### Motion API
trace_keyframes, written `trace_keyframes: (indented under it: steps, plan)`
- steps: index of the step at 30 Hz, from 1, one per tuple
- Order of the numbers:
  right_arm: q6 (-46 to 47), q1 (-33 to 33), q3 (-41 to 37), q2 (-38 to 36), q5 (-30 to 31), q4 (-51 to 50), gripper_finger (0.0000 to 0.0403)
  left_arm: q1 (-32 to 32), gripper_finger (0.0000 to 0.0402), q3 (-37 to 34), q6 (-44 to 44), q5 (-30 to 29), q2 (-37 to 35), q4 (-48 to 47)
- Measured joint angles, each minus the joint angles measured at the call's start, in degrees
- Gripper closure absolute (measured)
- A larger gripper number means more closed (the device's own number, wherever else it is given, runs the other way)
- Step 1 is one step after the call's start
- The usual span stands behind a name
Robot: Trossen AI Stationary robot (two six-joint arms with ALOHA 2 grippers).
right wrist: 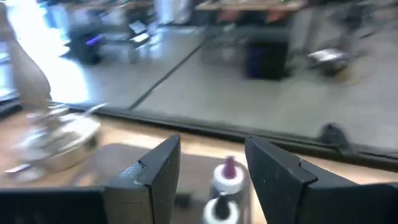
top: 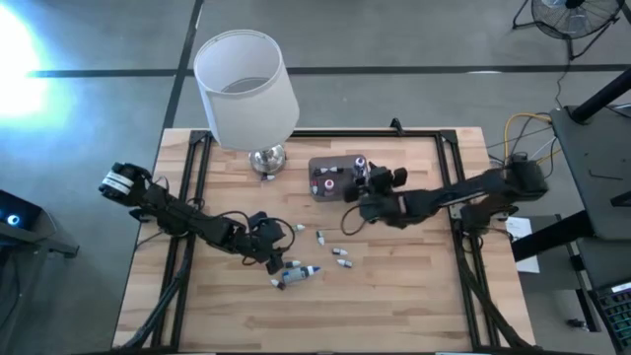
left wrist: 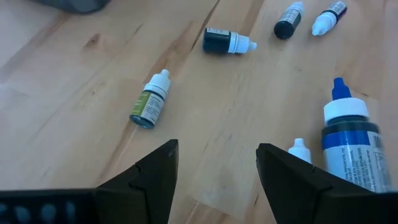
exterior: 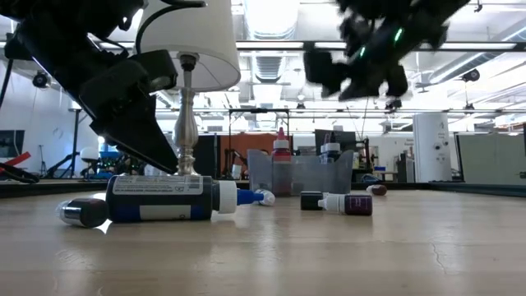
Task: Pick & Place food coloring
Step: Put the large blue food coloring bottle into the bin
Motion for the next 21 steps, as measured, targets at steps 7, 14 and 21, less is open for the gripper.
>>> trace_keyframes:
  steps: [7,14,21]
  plan:
    - [2.0,2.0,-2.4,-11.6,-40.9,-15.4,0.0235,0.1,0.0207,0.2,-1.8,5.4,0.0,-0.1]
    - [-3.9,13.1,-2.4,-8.9,-48.1,-15.1,0.0234,-0.1,0.0207,3.5,7.9,14.7,0.0,-0.2]
    - [-15.6,16.7,5.3,5.0,-51.0,-13.7,0.0223,-2.4,0.0207,6.6,14.8,26.9,0.0,-7.3]
